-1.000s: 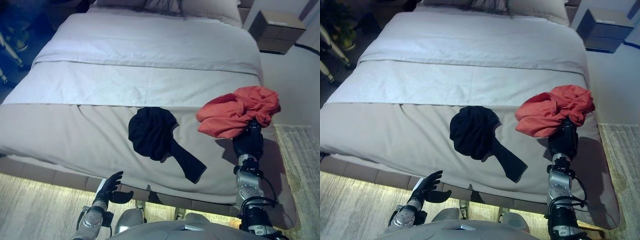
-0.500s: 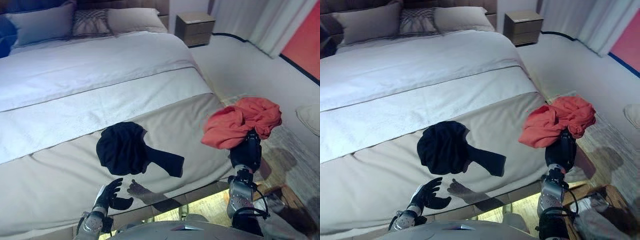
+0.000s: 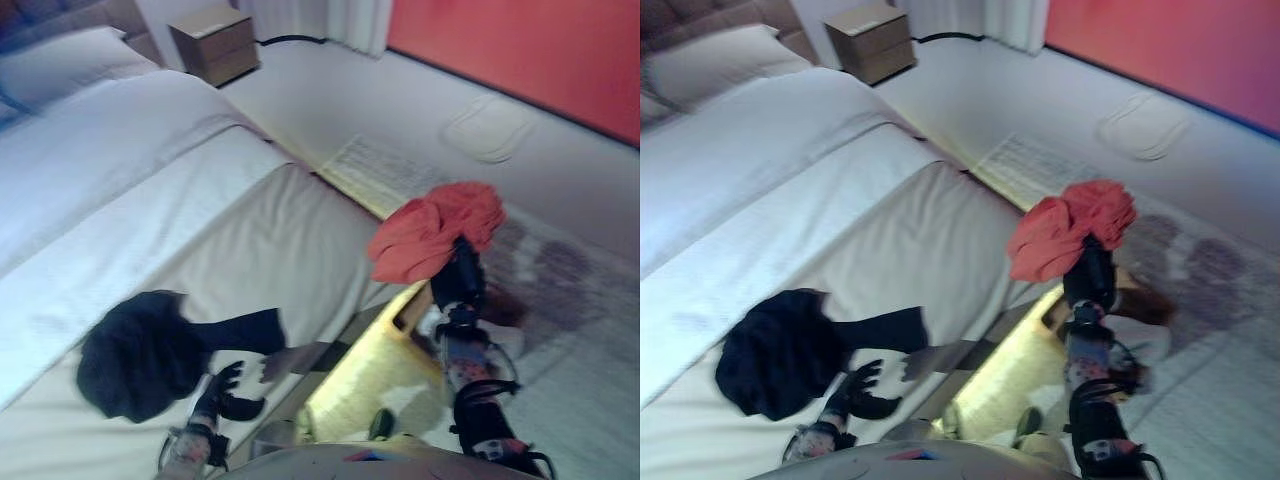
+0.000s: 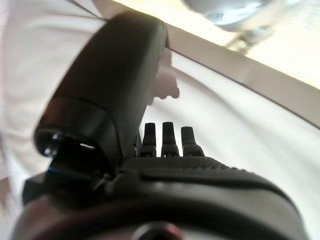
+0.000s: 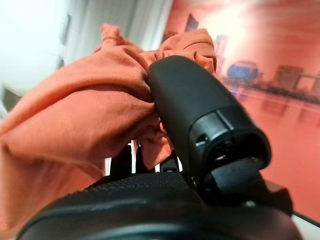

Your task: Pick up the clothes from the bed and place them into the basket

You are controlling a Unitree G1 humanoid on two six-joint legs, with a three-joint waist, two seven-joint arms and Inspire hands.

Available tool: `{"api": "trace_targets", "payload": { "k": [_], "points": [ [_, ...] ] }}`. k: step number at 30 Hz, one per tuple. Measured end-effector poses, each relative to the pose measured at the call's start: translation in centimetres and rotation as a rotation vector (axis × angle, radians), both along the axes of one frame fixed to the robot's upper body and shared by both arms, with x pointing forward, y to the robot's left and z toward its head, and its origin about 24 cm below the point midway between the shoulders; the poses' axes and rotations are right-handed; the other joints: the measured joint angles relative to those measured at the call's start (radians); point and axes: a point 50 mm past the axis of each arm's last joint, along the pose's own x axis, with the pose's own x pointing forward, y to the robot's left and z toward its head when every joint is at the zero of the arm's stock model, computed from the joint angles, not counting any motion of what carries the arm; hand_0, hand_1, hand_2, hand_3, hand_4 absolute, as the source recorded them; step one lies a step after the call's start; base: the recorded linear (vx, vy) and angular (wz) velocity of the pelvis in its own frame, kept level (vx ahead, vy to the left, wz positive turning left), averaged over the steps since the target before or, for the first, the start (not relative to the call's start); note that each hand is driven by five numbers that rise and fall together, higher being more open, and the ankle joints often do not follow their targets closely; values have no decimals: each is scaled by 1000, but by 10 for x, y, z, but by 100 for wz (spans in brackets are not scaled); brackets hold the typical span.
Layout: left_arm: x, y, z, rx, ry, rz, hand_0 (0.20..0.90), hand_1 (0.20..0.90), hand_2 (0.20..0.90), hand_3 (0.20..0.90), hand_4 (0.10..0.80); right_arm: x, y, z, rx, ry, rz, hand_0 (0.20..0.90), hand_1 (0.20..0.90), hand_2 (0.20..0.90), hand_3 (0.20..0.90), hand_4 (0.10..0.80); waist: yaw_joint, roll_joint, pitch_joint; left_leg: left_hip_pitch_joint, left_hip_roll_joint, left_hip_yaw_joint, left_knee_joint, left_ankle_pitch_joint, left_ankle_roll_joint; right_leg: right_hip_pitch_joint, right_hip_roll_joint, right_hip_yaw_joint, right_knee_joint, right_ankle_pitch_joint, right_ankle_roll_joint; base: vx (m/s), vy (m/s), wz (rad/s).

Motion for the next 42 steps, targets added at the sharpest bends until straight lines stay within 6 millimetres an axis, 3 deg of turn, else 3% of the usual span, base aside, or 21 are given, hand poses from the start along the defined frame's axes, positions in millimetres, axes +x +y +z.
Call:
{"api": "trace_targets", "payload": {
  "k": [2,3,5,7,9,10,11,12,13,14,15,19,22,24,30,42],
  "points": [
    [4,7,4,21,-13,-14,900,900,900,900,800,-1,12,-2,-1,14,24,300,300,300,200,100,-15,-55,-10,3,-1,28,-1,33,-44,50,-34,1,-95,11,10,-134,-195,-64],
    [4,8,4,25,-11,-10,900,900,900,900,800,-2,17,-3,-9,36,43,300,300,300,200,100,-19,-70,-13,5,4,37,-1,40,-59,85,-10,25,-177,27,34,-90,-146,-44],
    [8,-7,2,-15,-30,-18,900,900,900,900,800,-9,7,-9,-67,105,32,300,300,300,200,100,-37,-32,-10,9,41,31,3,57,-84,121,42,24,-254,62,14,-79,-132,-15],
    [7,-19,-1,-50,-26,-22,900,900,900,900,800,-15,-8,-15,-118,198,-2,300,300,300,200,100,-43,-7,-4,-4,66,11,49,55,-93,132,58,25,-263,65,10,-107,-54,-6],
    [3,-23,-3,-63,-15,-30,900,900,900,900,800,-20,-19,-22,-150,277,-30,300,300,300,200,100,-38,-19,6,-66,88,-70,194,50,-105,133,56,41,-262,69,0,-45,48,-25],
    [3,-19,-2,-55,-18,-36,900,900,900,900,800,-21,-23,-25,-173,311,-43,300,300,300,200,100,-19,-44,19,-100,51,-213,238,-11,-151,125,34,102,-262,60,-22,-13,109,-87],
    [-1,-17,-3,-47,-11,-28,900,900,900,900,800,-17,-26,-26,-194,329,-41,300,300,300,200,100,9,-42,21,-88,4,-345,167,-27,-166,110,29,164,-265,60,-40,-19,100,-135],
    [-6,-17,-5,-48,4,-20,900,900,900,900,800,-10,-30,-24,-226,340,-39,300,300,300,200,100,23,-34,26,-81,-34,-428,74,-22,-166,88,30,218,-265,64,-48,-16,85,-127],
    [-7,-18,-5,-50,5,-15,900,900,900,900,800,-7,-32,-22,-249,349,-38,300,300,300,200,100,25,-26,28,-83,-39,-444,43,-15,-157,79,33,230,-265,67,-51,39,108,-115],
    [-6,-23,-7,-60,6,-9,900,900,900,900,800,-1,-42,-19,-313,389,-38,300,300,300,200,100,21,29,34,-90,-28,-452,-1,8,-140,80,67,247,-266,68,-48,76,134,-86],
    [-6,-22,-8,-56,12,-7,900,900,900,900,800,-3,-45,-23,-331,429,-41,300,300,300,200,100,23,41,34,-81,-14,-448,3,71,-132,90,78,250,-271,65,-43,83,126,-70],
    [10,-10,0,-18,-19,-27,900,900,900,900,800,-16,-39,-37,-370,545,-32,300,300,300,200,100,16,-18,28,-66,-46,-428,-16,67,-128,96,36,209,-270,59,-34,87,63,-10],
    [14,-9,2,-12,-27,-32,900,900,900,900,800,-18,-33,-40,-370,564,-22,300,300,300,200,100,13,-25,17,-63,-67,-429,-12,64,-115,100,15,203,-266,69,-20,66,-14,4],
    [17,-8,4,-11,-36,-37,900,900,900,900,800,-18,-29,-41,-365,576,-6,300,300,300,200,100,13,-20,12,-63,-76,-435,-11,73,-102,108,7,187,-266,80,-2,36,-33,17],
    [4,-8,-1,-10,0,-44,900,900,900,900,800,-10,-30,-45,-394,627,13,300,300,300,200,100,26,-7,2,-56,-78,-452,-11,73,-102,119,8,176,-266,80,-1,30,-47,6],
    [-23,-6,-9,-8,82,-60,900,900,900,900,800,-4,-65,-40,-450,721,-93,300,300,300,200,100,45,27,-23,-77,-77,-489,-12,74,-115,116,10,139,-270,72,9,19,-29,8]
  ]
}}
